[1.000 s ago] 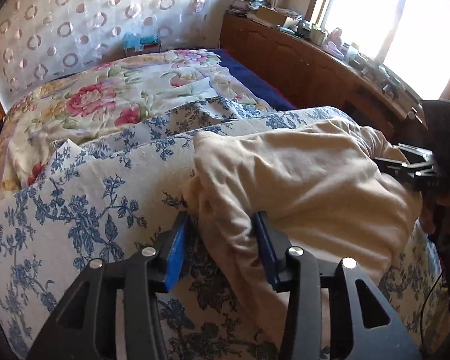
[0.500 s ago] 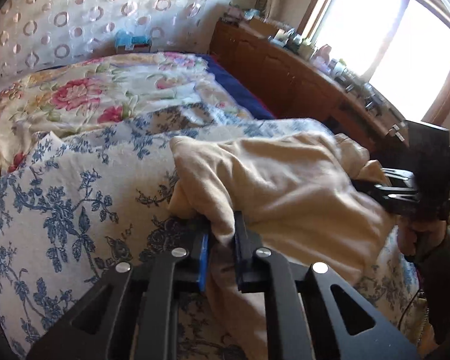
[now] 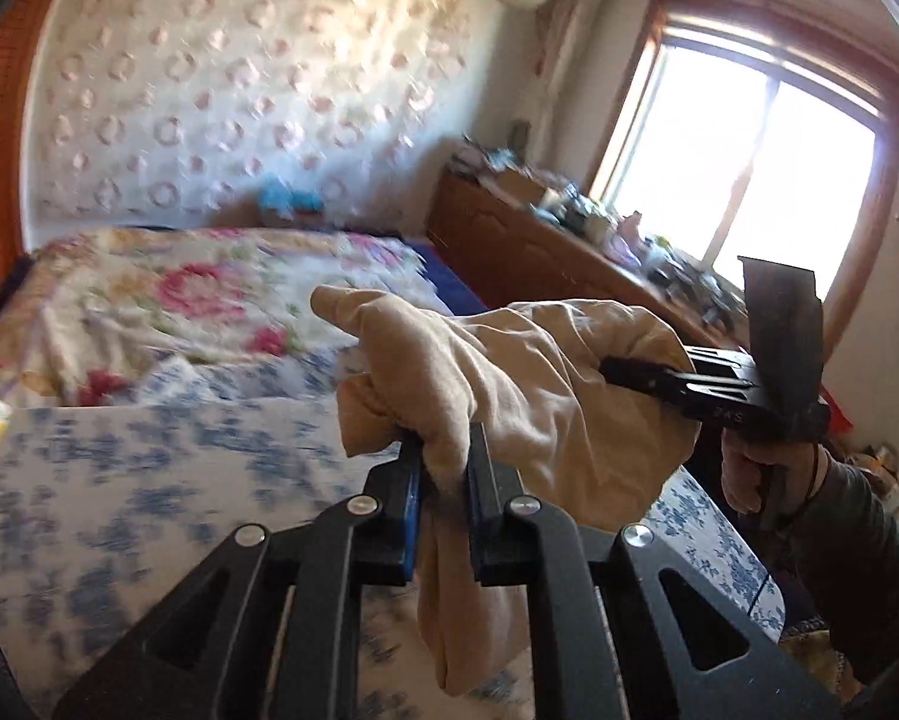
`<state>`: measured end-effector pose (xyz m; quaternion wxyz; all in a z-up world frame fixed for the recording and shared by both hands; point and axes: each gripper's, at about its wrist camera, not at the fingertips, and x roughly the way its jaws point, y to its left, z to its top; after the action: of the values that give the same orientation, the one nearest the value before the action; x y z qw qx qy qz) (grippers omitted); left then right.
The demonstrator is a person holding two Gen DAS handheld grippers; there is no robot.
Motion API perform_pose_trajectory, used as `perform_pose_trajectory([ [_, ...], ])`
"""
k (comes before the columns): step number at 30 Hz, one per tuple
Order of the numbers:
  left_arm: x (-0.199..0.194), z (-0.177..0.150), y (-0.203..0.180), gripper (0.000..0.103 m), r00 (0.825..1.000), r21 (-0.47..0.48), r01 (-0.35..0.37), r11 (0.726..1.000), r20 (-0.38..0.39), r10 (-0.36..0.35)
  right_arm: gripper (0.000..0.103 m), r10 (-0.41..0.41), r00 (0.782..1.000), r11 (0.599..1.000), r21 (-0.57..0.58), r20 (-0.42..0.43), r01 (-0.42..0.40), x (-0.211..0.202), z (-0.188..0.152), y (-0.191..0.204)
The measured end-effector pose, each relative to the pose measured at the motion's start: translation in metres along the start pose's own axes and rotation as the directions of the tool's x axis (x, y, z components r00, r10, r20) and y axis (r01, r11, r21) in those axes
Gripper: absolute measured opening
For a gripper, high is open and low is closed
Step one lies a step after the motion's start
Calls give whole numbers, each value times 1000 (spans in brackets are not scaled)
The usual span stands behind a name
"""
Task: Fold small clothes
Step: 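Grasp the rolled shirt with both tools and lift it toward the yellow plush toy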
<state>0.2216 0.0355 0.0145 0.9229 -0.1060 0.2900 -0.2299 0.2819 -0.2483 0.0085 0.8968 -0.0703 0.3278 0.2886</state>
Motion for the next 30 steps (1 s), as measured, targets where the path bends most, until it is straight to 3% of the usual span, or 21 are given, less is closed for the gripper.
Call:
perform_pose_trajectory([
  [4, -41, -7, 32, 9, 995, -44, -83, 996, 59, 85, 16, 54, 998, 995, -87, 12, -53, 22, 31, 37],
  [9, -89, -27, 80, 9, 968, -136, -209, 969, 111, 224, 16, 152, 988, 965, -217, -2, -148, 76, 75, 103],
  [12, -103, -46, 110, 9, 958, -196, -238, 951, 117, 264, 15, 217, 975, 933, -283, -45, -221, 121, 98, 144],
  [18, -107, -81, 154, 8, 931, -292, -312, 904, 97, 353, 15, 269, 953, 877, -374, -137, -301, 209, 123, 220],
  [27, -115, -105, 177, 9, 904, -369, -358, 858, 94, 418, 15, 320, 928, 800, -470, -191, -373, 269, 149, 293],
  [30, -114, -116, 185, 9, 899, -393, -376, 839, 67, 434, 15, 315, 927, 797, -475, -203, -375, 286, 156, 312],
])
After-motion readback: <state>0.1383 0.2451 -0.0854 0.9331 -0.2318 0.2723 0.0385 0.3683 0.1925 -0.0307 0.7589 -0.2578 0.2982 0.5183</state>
